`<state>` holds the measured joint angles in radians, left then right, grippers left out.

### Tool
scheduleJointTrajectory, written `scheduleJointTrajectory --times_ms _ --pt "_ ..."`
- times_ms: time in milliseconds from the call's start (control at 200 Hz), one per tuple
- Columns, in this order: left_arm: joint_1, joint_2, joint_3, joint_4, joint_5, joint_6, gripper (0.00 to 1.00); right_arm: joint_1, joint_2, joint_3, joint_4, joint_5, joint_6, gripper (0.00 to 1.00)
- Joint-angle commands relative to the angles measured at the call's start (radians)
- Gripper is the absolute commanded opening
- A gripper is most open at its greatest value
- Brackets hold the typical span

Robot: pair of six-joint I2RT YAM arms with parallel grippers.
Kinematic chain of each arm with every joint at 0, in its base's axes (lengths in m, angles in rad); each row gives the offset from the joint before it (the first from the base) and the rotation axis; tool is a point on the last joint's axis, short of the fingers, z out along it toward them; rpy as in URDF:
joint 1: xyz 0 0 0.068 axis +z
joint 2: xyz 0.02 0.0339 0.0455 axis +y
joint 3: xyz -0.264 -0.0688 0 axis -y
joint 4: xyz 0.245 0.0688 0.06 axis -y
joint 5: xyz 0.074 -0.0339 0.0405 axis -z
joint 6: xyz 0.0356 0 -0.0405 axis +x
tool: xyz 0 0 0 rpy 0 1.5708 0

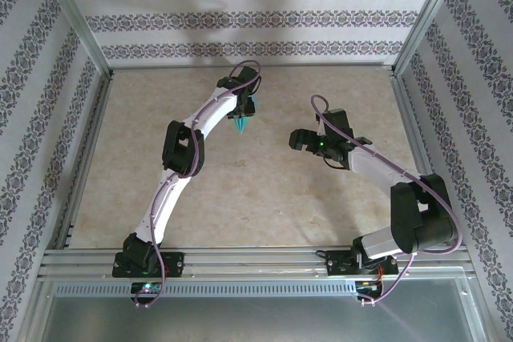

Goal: Fold a paper plane with a square sheet of paper (pick it up from the middle)
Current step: Move the paper plane to the top-center of the table.

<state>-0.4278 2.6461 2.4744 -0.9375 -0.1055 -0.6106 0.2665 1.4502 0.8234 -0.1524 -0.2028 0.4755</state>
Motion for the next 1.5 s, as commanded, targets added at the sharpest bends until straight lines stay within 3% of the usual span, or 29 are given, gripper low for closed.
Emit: scheduleJointTrajectory --times_ms 0,550,730,859,1054,1169,1324,1499 --pt "0.003 -0.076 0.019 -0.051 0.004 -0.007 0.45 0.012 0.014 0.003 0.016 -0.009 0.013 0.98" --pt "-0.011 -0.177 0.008 -0.069 -0.037 0.008 0.48 0.011 0.012 0.008 0.016 -0.005 0.014 0.98" --pt "-0.015 -0.307 -0.088 -0.022 -0.055 0.012 0.49 0.004 -0.039 0.038 -0.017 0.033 -0.019 0.98" --pt "-0.013 -0.505 -0.318 0.123 -0.086 0.015 0.51 -0.006 -0.101 0.088 -0.057 0.104 -0.070 0.98" --pt "0.006 -0.875 -0.803 0.391 -0.193 0.014 0.62 -0.019 -0.202 0.100 -0.064 0.296 -0.126 0.98" --pt "0.016 -1.107 -1.124 0.567 -0.292 0.076 0.79 -0.020 -0.289 -0.018 0.051 0.459 -0.158 0.98" --pt "0.045 -1.393 -1.504 0.746 -0.421 0.158 0.97 -0.034 -0.373 -0.170 0.196 0.590 -0.217 0.98" --pt "0.107 -1.635 -1.823 0.872 -0.530 0.203 0.99 -0.068 -0.377 -0.258 0.255 0.704 -0.247 0.98"
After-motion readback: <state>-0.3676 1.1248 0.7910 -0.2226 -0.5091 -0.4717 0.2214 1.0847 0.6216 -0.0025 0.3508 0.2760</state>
